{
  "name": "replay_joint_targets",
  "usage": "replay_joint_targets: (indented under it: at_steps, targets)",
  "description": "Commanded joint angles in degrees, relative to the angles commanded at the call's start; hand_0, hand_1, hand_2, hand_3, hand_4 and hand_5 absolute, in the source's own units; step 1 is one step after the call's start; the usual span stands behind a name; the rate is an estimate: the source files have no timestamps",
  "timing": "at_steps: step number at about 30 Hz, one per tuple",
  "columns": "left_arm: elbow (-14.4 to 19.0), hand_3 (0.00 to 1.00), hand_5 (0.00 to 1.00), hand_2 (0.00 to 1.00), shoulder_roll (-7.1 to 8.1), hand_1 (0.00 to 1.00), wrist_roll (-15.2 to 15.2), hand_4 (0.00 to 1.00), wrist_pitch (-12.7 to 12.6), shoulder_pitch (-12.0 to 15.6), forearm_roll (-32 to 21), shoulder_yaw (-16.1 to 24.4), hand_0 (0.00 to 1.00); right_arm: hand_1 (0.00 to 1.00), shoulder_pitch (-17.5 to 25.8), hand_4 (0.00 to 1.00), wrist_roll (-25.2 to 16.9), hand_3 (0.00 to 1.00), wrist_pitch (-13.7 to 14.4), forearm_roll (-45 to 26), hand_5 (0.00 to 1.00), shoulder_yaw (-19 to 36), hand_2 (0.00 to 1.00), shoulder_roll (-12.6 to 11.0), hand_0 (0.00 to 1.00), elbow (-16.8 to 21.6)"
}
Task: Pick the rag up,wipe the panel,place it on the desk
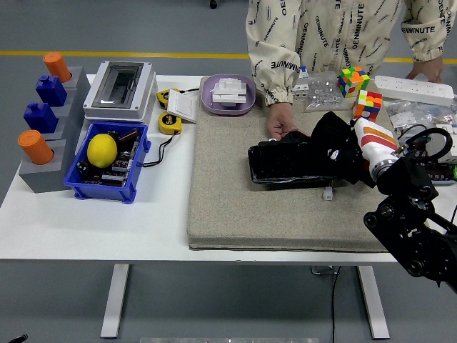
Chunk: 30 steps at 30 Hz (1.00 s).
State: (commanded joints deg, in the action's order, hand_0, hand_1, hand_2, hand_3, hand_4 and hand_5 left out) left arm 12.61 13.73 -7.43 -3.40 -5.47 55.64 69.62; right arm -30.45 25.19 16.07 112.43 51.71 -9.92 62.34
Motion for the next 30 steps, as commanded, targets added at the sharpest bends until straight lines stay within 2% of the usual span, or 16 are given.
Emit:
replay_joint_targets:
  at_steps: [12, 30]
  targets:
    - [0.1, 0.581, 0.444, 0.695, 0.06, 0.661, 0.0, 0.677, 0.0, -0.2, -0.2, -0.3, 0.652, 0.451, -2.4, 0.838, 0.2, 0.534, 0.0, -1.8, 0.225, -5.9, 0.517, 2.9, 0.356, 1.1]
    - [0.0, 0.581, 0.443, 0.695, 0.02, 0.663, 0.0, 0.677, 0.0, -0.2, -0.2, -0.3, 0.651, 0.455, -4.7, 0.841, 0.3, 0.535, -0.2, -4.4, 0.220, -16.2, 0.518, 4.3, 0.357, 4.2]
